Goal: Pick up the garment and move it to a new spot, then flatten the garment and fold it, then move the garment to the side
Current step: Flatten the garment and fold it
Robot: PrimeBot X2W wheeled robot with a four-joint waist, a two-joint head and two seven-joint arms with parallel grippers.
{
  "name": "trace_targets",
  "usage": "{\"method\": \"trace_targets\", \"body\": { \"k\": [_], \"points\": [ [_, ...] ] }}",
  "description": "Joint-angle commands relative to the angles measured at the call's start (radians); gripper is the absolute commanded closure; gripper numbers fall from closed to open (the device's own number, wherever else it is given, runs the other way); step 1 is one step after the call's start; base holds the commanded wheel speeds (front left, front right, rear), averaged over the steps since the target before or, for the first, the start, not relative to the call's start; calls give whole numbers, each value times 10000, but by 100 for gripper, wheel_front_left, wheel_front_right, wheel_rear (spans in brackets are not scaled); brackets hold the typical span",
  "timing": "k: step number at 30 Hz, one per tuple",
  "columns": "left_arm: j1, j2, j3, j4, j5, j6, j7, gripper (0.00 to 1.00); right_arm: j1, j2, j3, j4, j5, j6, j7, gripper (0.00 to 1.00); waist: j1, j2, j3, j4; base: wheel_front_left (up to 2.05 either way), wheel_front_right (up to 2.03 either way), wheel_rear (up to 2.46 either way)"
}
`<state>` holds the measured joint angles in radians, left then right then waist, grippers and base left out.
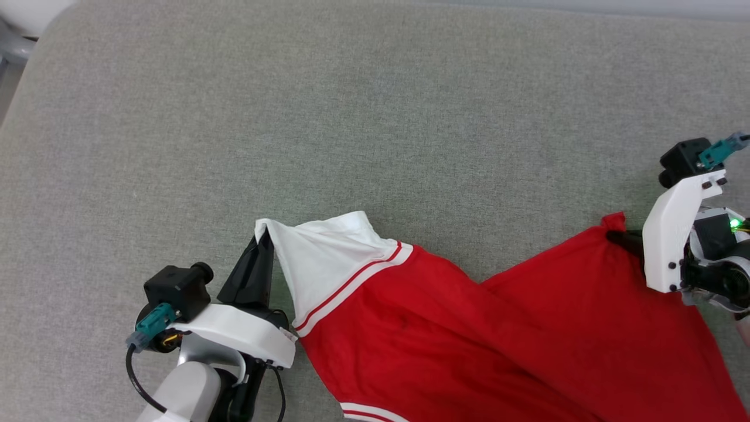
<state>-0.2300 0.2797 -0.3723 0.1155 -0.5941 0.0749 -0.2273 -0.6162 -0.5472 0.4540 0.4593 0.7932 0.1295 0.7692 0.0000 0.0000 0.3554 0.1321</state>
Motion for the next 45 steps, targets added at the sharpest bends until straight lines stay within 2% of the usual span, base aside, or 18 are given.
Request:
{"method": "trace_targets", "body": {
  "k": [1, 7, 13, 22, 29, 36, 45],
  "points": [
    [-57, 102, 84, 44, -27, 7, -21, 100, 543, 252, 493, 457, 113, 11, 103, 100, 0, 0, -157, -93, 0, 0, 0],
    [-266, 409, 283, 291, -126, -48, 92, 100, -200, -53, 41, 336, 219, 3, -1060, 100, 0, 0, -852, -348, 0, 0, 0],
    [-1386, 834, 538, 660, -194, -197, 567, 100, -682, -78, -507, 566, -268, 5, -2194, 100, 0, 0, -1489, -694, 0, 0, 0],
    [-4168, 1534, 854, 1925, 22, -387, 1389, 100, -2164, 718, -1488, 1557, -1654, 3, -3516, 100, 0, 0, -1776, -1393, 0, 0, 0],
    [-7184, 1847, 831, 3184, 416, -557, 1887, 100, -4218, 1148, -2451, 2167, -2975, 0, -4657, 100, 0, 0, -1146, -1595, 0, 0, 0],
    [-10491, 2098, 808, 4368, 1046, -564, 1869, 100, -6699, 1557, -3520, 2508, -4270, -2, -5853, 100, 0, 0, -122, -1655, 0, 0, 0],
    [-13604, 2053, 691, 5914, 1410, -826, 1785, 100, -9385, 1888, -4033, 3074, -5184, -2, -6381, 100, 0, 0, 1603, -1558, 0, 0, 0]
  ]
}}
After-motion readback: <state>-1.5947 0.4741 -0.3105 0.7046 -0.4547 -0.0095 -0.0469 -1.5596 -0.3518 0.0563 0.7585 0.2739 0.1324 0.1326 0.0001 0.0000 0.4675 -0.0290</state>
